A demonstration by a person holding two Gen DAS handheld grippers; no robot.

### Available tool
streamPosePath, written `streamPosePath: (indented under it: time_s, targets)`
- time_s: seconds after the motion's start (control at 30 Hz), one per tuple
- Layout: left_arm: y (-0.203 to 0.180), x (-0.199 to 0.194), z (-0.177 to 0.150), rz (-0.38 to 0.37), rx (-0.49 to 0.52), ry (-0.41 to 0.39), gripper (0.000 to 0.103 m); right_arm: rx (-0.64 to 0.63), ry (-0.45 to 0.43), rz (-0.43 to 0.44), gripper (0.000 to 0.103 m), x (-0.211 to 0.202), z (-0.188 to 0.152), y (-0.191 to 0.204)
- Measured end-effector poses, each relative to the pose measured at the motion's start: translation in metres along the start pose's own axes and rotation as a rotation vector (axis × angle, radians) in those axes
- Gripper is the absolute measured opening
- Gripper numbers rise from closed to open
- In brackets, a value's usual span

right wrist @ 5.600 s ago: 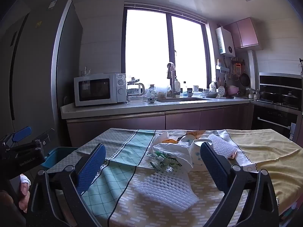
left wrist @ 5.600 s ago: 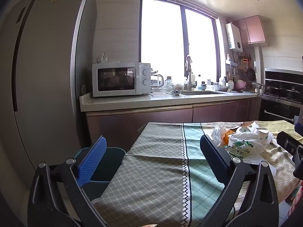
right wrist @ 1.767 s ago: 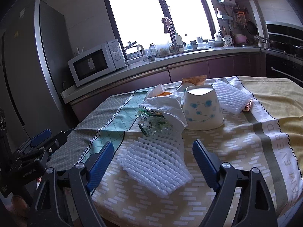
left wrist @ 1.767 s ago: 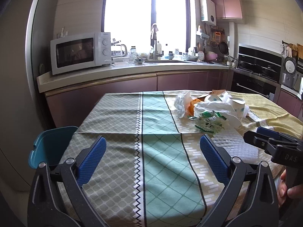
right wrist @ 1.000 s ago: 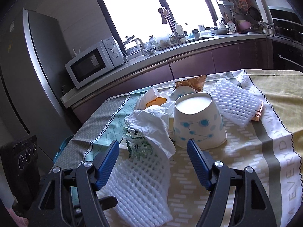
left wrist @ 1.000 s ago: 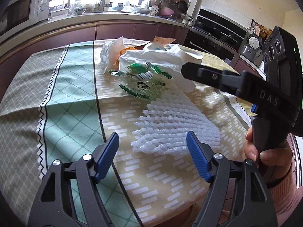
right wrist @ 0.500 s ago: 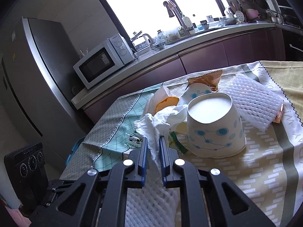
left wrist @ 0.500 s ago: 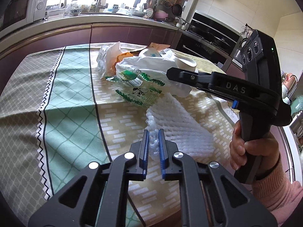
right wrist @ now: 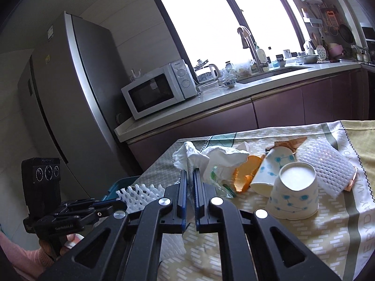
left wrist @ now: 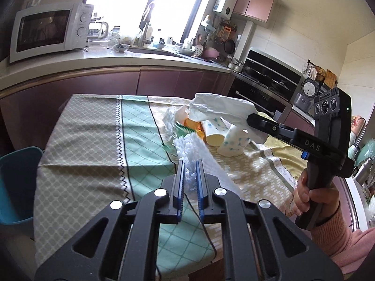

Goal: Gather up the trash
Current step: 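Carry the foam sleeve with the left tool and drop it into the teal bin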

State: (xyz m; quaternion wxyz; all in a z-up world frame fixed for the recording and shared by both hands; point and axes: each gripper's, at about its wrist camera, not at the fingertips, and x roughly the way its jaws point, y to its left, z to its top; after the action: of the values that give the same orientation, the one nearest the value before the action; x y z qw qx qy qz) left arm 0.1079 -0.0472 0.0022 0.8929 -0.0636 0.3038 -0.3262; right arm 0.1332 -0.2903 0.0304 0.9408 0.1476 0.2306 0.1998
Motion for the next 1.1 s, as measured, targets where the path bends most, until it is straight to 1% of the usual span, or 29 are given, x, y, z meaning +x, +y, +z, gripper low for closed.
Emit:
streamPosePath:
  time_s: [0.1, 0.23, 0.3, 0.4, 0.5, 0.63, 0.73, 0.83, 0.93, 1.07, 1.1]
  targets:
    - [0.016, -0.03, 0.007, 0.046, 0.001, -0.049, 0.01, -0.031, 0.02, 0.04, 0.005, 0.013, 0.002, 0.02]
    - [0.05, -0.073, 0.015, 0.15, -0.022, -0.117, 0.01, -0.063, 0.075, 0.111, 0.005, 0.043, 0.001, 0.051]
    - [0.073, -0.093, 0.02, 0.223, -0.044, -0.148, 0.01, -0.079, 0.105, 0.148, 0.005, 0.061, -0.001, 0.069]
    - [0.109, -0.121, 0.019, 0.328, -0.085, -0.175, 0.01, -0.101, 0.157, 0.207, 0.005, 0.095, -0.002, 0.093]
    - [0.149, -0.135, 0.02, 0.425, -0.131, -0.171, 0.01, -0.127, 0.196, 0.249, 0.005, 0.13, 0.0, 0.118]
    - [0.202, -0.134, 0.015, 0.539, -0.183, -0.123, 0.01, -0.156, 0.257, 0.293, 0.005, 0.175, 0.0, 0.149]
    - [0.244, -0.123, 0.007, 0.586, -0.226, -0.077, 0.01, -0.19, 0.311, 0.311, 0.005, 0.207, -0.004, 0.171]
    - [0.279, -0.103, -0.004, 0.604, -0.269, -0.025, 0.01, -0.219, 0.371, 0.314, 0.005, 0.237, -0.01, 0.189]
    - [0.306, -0.083, -0.01, 0.62, -0.295, 0.023, 0.011, -0.234, 0.428, 0.31, 0.005, 0.262, -0.019, 0.201]
    - [0.329, -0.06, -0.014, 0.619, -0.324, 0.065, 0.013, -0.253, 0.503, 0.287, 0.005, 0.292, -0.03, 0.214]
    - [0.333, -0.054, -0.015, 0.62, -0.329, 0.072, 0.014, -0.254, 0.519, 0.281, 0.007, 0.299, -0.032, 0.217]
